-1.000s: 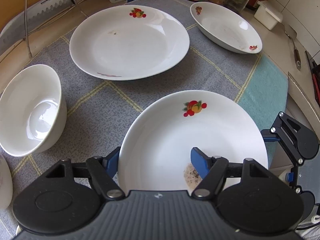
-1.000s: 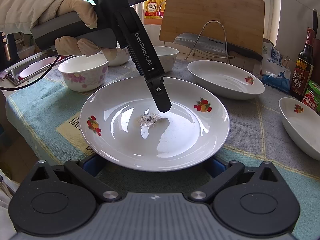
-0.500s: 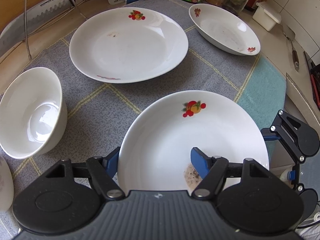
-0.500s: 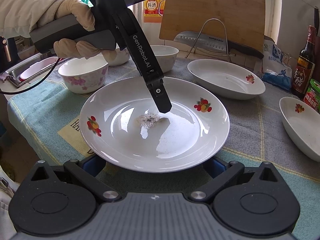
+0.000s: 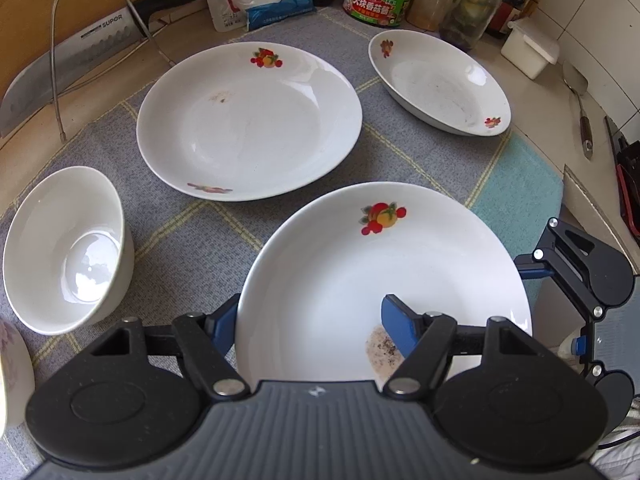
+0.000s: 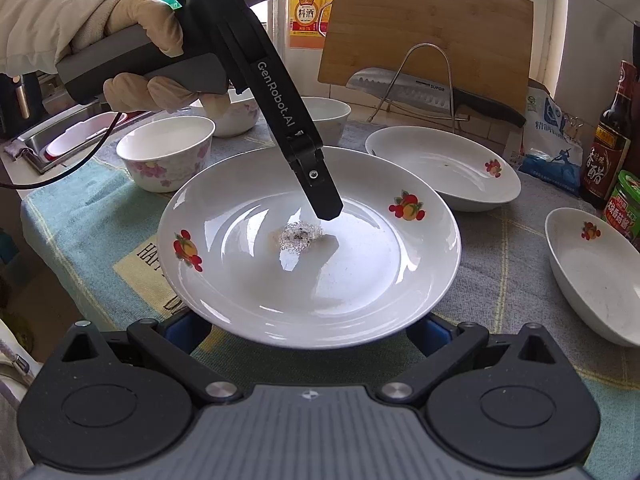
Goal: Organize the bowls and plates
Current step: 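Carry the stained plate toward the fruit-print plate beside the bottles, then lower the stained plate onto the fruit-print plate with the left gripper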
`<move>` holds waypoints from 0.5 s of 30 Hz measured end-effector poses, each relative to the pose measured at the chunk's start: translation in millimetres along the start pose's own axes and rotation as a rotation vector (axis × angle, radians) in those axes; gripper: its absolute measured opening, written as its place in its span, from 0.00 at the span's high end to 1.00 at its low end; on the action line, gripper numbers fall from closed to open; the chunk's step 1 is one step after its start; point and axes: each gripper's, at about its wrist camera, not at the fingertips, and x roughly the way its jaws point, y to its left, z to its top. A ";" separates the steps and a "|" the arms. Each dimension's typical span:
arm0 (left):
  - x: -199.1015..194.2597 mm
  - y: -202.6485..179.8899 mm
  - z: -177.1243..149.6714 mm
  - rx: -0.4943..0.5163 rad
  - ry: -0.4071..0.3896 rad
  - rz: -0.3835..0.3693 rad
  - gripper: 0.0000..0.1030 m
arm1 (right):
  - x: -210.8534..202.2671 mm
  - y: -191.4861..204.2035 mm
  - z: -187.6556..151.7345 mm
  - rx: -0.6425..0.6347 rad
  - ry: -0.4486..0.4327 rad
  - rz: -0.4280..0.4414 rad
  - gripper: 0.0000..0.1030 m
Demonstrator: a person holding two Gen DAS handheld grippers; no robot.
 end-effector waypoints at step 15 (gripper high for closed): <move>5.5 -38.2 55.7 0.029 -0.040 0.002 0.30 | -29.1 -57.7 -0.9 -0.018 -0.006 -0.023 0.00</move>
